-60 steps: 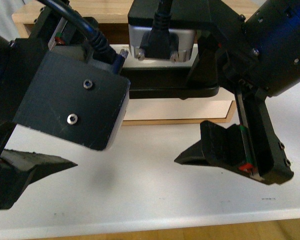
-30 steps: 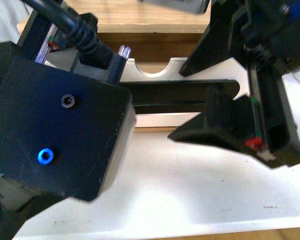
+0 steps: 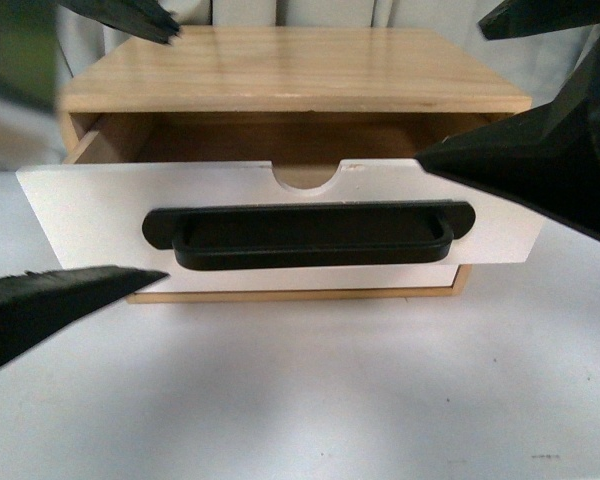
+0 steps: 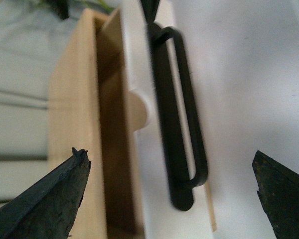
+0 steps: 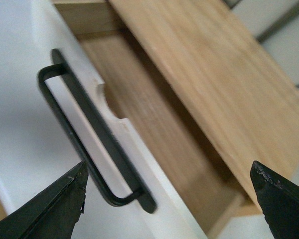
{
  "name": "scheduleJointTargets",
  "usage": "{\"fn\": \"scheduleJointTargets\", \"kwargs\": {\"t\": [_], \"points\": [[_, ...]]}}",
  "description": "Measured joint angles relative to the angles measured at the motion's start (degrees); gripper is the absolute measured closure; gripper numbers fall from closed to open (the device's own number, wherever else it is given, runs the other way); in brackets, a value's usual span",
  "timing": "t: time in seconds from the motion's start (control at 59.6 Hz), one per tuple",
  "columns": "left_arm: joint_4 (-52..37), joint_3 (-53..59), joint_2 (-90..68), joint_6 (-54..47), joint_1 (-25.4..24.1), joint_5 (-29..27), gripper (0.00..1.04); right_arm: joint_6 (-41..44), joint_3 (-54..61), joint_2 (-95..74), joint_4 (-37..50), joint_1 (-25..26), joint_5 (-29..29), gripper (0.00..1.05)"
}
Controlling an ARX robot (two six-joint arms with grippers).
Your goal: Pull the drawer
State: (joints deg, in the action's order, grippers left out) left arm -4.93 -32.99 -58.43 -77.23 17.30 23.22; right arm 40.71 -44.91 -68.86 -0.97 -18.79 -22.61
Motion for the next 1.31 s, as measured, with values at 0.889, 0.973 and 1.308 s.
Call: {"fn": "scheduleJointTargets", "kwargs": {"t": [0.889,0.973,1.308], "points": [[0.17,22.21,40.70,71.28,-33.29,-9.18,0.06,-44.59,34.12,59.56,2.78,6.12,38.60,0.09],[-0.15,22.36,40.76,72.98,-33.29,-8.83,0.08,-45.13,34.23,59.56,2.78,6.12,38.58,0.09],[5.18,27.98,52.68,76.70,-23.34,-19.37,0.79,-40.96,38.45,63.43,-0.35,18.51,22.69,0.74]]}}
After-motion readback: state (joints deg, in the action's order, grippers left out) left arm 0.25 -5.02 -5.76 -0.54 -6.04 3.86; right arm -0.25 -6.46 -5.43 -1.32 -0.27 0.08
